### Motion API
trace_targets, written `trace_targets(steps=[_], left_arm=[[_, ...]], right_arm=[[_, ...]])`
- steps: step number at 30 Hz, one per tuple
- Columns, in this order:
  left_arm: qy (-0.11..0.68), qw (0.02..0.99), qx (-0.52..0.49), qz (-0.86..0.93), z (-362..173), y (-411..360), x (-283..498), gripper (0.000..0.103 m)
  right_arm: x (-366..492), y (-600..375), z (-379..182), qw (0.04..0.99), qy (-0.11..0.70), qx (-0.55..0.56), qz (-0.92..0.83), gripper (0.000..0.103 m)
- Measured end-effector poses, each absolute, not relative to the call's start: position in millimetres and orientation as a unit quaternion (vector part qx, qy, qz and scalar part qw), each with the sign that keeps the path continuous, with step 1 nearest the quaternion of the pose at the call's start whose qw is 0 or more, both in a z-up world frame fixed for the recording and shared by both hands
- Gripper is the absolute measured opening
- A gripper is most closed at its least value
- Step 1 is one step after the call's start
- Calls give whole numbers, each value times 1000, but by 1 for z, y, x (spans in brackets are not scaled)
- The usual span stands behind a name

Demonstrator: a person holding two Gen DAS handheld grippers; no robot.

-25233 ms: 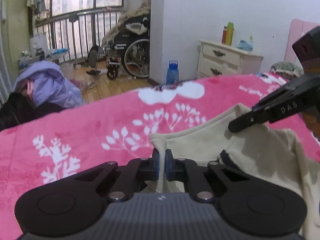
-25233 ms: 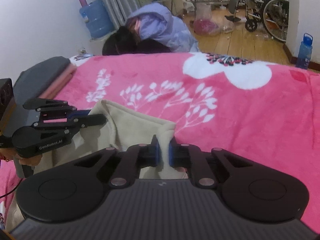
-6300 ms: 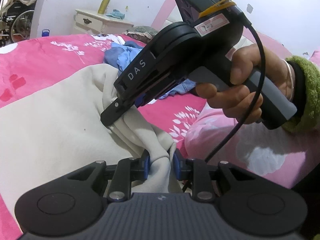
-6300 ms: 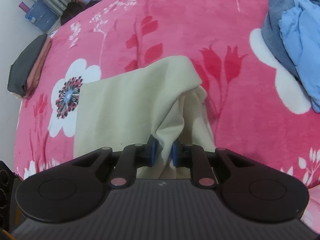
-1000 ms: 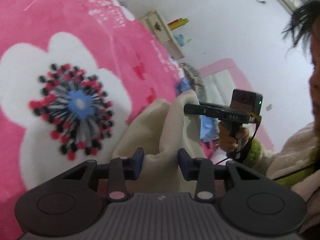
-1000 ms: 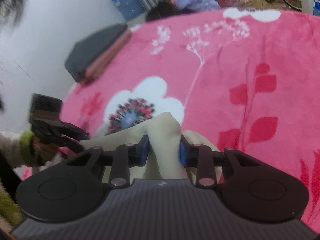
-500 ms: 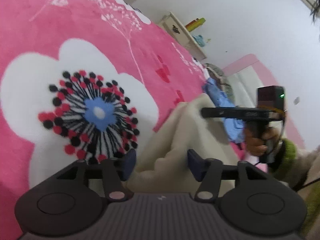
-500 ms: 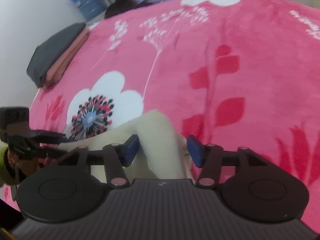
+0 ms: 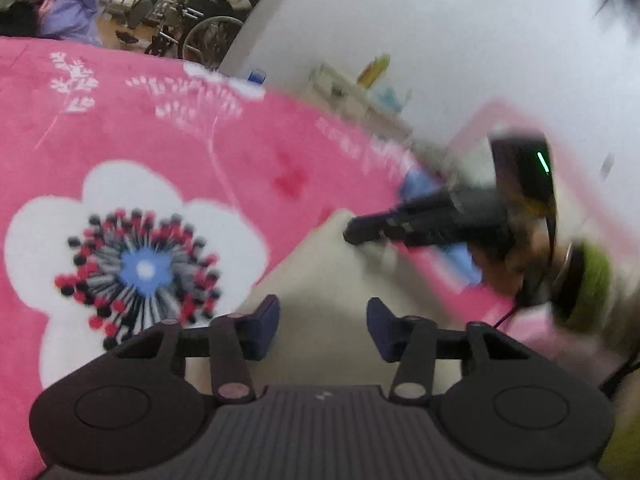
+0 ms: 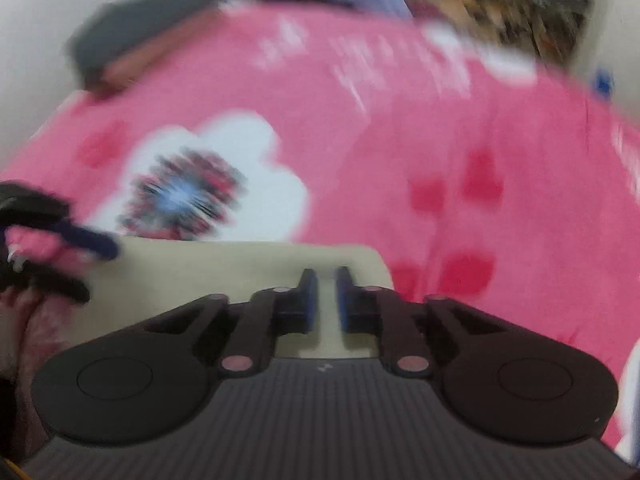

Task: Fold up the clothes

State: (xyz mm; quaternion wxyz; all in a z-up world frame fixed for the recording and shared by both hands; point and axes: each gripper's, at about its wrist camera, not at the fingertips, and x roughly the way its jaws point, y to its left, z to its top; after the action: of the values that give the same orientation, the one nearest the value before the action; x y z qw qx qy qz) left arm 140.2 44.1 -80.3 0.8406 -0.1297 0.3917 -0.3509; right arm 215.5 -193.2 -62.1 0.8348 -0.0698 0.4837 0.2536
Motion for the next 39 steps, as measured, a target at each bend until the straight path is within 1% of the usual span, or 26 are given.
trace_targets(steps=[1, 2, 3, 7, 9, 12, 13, 16, 18, 20, 22, 23, 26, 28, 29, 30, 31, 34, 35, 36, 38, 39], left_arm=[[391, 845, -119, -345, -85, 43, 141, 33], [392, 847, -115, -340, -89, 43, 143, 33], [397, 842, -132, -339, -88, 46, 146, 33], [403, 840, -153, -329, -83, 51, 150, 34], [399, 846, -139, -325, -81, 45, 143, 35], [389, 858, -105, -319, -79, 35, 134, 36], [386, 861, -97, -317, -79, 32, 132, 37], [382, 868, -82, -308, -78, 26, 128, 37], [381, 871, -72, -302, -77, 23, 126, 37], [381, 872, -63, -300, -75, 18, 126, 37], [379, 877, -47, -291, -69, 13, 123, 37], [377, 880, -37, -285, -65, 10, 121, 37], [353, 891, -23, -284, -42, 9, 104, 39], [335, 891, -5, -305, -29, 4, 81, 41], [329, 889, 5, -319, -25, 0, 69, 42], [331, 881, 13, -338, -25, -7, 56, 42], [337, 869, 21, -362, -29, -16, 42, 42], [353, 830, 63, -426, -48, -48, 0, 43], [345, 827, 96, -434, -58, -58, -13, 48], [321, 831, 138, -432, -66, -66, -26, 54], [277, 834, 209, -428, -80, -79, -47, 55], [279, 834, 207, -428, -79, -78, -47, 55]], right_arm=[[223, -200, -74, 831, 495, -42, 251, 6], [227, -206, -75, 829, 501, -18, 247, 4], [230, -210, -71, 829, 505, -2, 240, 3], [208, -250, -6, 870, 463, -4, 168, 7], [187, -280, 35, 882, 445, 16, 152, 9], [142, -291, 70, 884, 440, -22, 160, 9], [125, -285, 69, 876, 446, -39, 179, 9], [94, -259, 25, 835, 492, -64, 239, 9], [88, -242, -27, 806, 533, -103, 235, 6], [86, -243, -43, 803, 539, -113, 228, 4], [84, -245, -56, 802, 542, -119, 222, 5], [80, -247, -45, 806, 534, -122, 222, 8], [68, -253, -2, 823, 507, -131, 222, 10], [54, -249, 6, 813, 509, -125, 252, 11], [45, -245, 6, 806, 511, -128, 270, 13], [37, -241, 6, 798, 513, -131, 287, 15], [33, -235, -1, 793, 517, -134, 293, 19], [36, -220, -51, 765, 562, -148, 279, 19], [37, -216, -69, 759, 570, -159, 272, 20], [38, -216, -74, 759, 570, -159, 273, 20], [46, -218, -62, 753, 581, -159, 264, 20], [49, -219, -50, 761, 576, -169, 246, 20]])
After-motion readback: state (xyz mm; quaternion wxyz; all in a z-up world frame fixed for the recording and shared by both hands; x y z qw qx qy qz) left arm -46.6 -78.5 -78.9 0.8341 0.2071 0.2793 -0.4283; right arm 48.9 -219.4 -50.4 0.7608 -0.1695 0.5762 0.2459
